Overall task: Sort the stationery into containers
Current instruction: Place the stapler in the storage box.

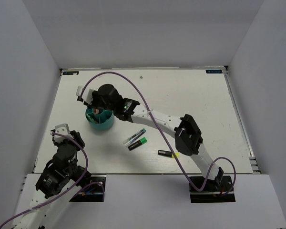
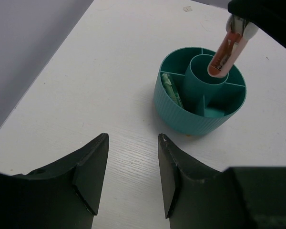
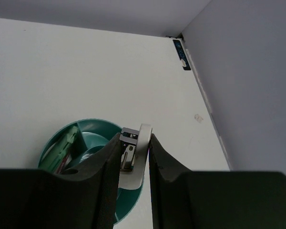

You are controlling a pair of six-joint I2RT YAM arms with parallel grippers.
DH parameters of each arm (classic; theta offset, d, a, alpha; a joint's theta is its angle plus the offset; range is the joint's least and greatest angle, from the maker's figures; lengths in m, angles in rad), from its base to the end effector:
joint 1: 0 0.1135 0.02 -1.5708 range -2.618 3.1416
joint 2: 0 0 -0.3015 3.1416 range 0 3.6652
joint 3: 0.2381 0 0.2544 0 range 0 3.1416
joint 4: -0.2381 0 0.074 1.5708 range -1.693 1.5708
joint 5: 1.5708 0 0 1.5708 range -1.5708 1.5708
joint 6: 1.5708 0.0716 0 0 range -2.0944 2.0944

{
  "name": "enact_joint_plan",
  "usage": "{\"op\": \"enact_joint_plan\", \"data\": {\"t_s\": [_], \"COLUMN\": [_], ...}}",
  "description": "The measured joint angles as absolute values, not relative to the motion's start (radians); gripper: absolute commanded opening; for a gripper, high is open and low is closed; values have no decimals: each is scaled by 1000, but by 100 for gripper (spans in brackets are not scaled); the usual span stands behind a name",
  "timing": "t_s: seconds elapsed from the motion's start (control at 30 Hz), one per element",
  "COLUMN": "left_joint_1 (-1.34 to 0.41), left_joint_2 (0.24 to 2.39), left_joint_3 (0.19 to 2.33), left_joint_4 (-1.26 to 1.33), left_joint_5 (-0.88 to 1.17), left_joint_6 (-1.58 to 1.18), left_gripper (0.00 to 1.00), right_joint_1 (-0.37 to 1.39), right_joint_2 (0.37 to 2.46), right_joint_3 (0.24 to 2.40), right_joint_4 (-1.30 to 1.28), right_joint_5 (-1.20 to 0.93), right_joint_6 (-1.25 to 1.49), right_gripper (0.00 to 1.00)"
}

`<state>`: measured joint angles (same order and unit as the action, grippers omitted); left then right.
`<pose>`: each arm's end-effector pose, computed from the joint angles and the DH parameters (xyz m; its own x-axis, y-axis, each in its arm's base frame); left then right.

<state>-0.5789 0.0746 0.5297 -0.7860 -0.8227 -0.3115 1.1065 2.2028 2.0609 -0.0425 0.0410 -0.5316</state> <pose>0.0547 0.0269 0.2587 -0.1951 -0.1215 -0.9732 -0.2814 0.9575 -0.0632 0.2688 0.5302 0.3545 0.3729 -0.3864 -0.8436 -0.7962 0.3336 -0.5048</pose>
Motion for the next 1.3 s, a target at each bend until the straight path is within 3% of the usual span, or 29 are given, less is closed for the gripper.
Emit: {"op": "enact_joint_plan", "data": {"t_s": [0.43, 1.07, 1.17, 1.3], "left_joint_1": [-579, -579, -579, -579], "left_joint_2": [68, 59, 59, 59], "left_joint_3": [530, 530, 529, 529], "left_joint_4": [-786, -786, -786, -786], "left_joint_5": [-823, -823, -823, -823], "left_joint_6": [-312, -312, -312, -312], "left_gripper": [56, 56, 56, 56], "right_joint_1": [1098, 1106, 1113, 1124], "right_joint_2": [2262, 2262, 2262, 2262], "right_joint_3": [2020, 1934, 1934, 1934], "right_joint_4": [149, 155, 150, 135], "right_joint_5": [160, 195, 199, 202], "right_joint_6": [-633, -563, -548, -537], "right_gripper": [0, 0, 16, 28]}}
